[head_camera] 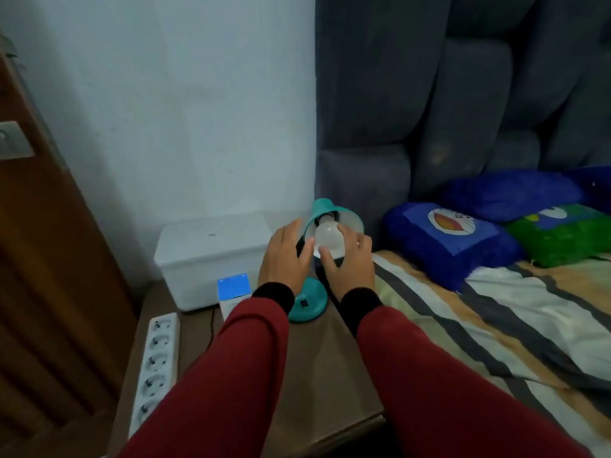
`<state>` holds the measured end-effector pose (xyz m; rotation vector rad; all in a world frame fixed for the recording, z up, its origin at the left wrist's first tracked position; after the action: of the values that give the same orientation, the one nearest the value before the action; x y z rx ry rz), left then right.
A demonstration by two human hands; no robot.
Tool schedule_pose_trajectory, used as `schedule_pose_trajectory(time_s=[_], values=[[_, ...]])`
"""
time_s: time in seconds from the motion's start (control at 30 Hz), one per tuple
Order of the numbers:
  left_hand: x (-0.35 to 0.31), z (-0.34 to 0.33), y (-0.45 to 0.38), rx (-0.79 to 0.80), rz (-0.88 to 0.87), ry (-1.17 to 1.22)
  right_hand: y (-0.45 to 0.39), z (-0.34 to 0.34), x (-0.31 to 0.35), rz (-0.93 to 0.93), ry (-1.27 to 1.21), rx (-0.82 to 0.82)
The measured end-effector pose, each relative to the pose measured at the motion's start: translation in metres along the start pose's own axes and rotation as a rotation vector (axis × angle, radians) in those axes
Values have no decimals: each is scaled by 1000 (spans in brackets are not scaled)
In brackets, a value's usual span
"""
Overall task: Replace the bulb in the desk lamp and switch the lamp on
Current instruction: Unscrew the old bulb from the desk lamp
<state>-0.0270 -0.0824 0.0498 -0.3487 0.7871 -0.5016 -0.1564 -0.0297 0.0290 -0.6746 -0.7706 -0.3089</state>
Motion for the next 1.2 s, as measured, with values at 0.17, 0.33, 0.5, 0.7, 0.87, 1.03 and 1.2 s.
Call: schedule_pose_trajectory(time_s=[0.17,0.33,0.5,0.7,0.87,1.03,1.2], values=[[15,-18,-20,-61,-10,172,-7,-19,-18,-78,-169,-73],[19,-27,-34,-75,-87,287,-20,-26,-26,-97,-250,-121],[27,-30,-35,-81,-38,297,-26,-29,-31,-112,-245,-145],[28,-31,-35,-79,-26,321,-24,-24,-20,9,-169,-167],[29,-31,-34,-61,-6,350,-23,-29,-29,-130,-282,-210],[30,-32,-35,-29,25,366,-24,-42,-46,-350,-411,-170],[29,-32,-34,-27,30,379,-27,-33,-29,-174,-223,-184]])
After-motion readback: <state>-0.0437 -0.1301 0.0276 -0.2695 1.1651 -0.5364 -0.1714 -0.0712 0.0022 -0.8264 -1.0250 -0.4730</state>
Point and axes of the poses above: each hand's wrist, its own y-axis away from the middle knuckle, its own z-axis out of the back of the hand, x = y × z, the point moved 10 cm from there along -y, towards the middle knuckle, and after that the axes turned 2 degrees about x, right-handed, at the moved point
